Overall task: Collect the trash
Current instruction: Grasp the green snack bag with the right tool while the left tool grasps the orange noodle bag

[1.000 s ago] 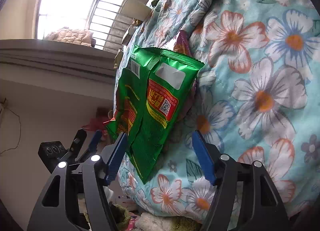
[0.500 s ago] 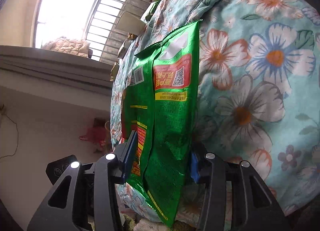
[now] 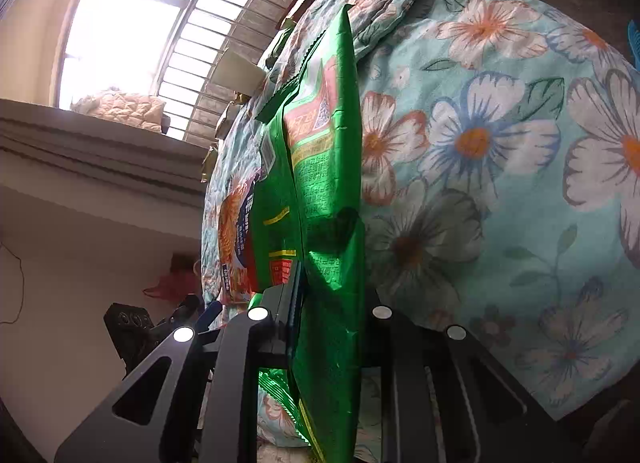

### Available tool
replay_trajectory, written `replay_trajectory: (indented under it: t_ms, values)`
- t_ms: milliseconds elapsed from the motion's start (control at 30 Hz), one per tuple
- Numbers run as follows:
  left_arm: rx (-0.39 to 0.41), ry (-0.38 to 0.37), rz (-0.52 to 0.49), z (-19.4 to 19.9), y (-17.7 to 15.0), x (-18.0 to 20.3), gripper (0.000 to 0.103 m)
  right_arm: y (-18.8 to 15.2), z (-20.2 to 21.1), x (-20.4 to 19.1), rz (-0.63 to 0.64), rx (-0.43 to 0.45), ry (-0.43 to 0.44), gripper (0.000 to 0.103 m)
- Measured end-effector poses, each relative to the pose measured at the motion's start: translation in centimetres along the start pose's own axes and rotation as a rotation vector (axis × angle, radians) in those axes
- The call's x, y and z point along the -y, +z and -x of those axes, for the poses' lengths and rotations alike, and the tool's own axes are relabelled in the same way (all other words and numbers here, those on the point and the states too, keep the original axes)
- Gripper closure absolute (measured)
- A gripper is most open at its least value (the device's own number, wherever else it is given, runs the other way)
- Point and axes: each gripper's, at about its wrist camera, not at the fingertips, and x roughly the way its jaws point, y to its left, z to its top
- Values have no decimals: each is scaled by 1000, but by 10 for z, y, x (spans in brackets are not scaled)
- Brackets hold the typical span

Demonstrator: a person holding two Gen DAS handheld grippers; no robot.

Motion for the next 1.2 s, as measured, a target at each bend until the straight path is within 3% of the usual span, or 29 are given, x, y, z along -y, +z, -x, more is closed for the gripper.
replay_trajectory:
  t_ms: [167,267,467,533,667,833,867,1033,1200]
  values:
    - [-25,-54,18,-12,15,-8,35,0,4,12,-1,-5,-14,85]
    - [-51,-211,96,-15,16,-13,35,-1,-2,8,7,-10,-21,85]
    - [-20,-505,245,-13,13,-19,35,-1,-9,6,12,-15,-35,85]
    - [-27,-547,290,-18,10,-19,35,0,-13,6,9,-16,-33,85]
    - [-53,-535,336,-32,5,-17,35,1,-15,9,7,-15,-22,86]
    - [-16,-722,432,-35,-1,-16,35,1,-15,15,-1,-14,-5,88]
    - [-11,-733,435,-35,-2,-13,35,1,-14,15,0,-14,-3,88]
    - [-41,-645,362,-47,-2,11,44,0,-14,17,6,-11,2,88]
    - [-84,-500,251,-62,-3,39,67,0,-13,21,1,-10,18,90]
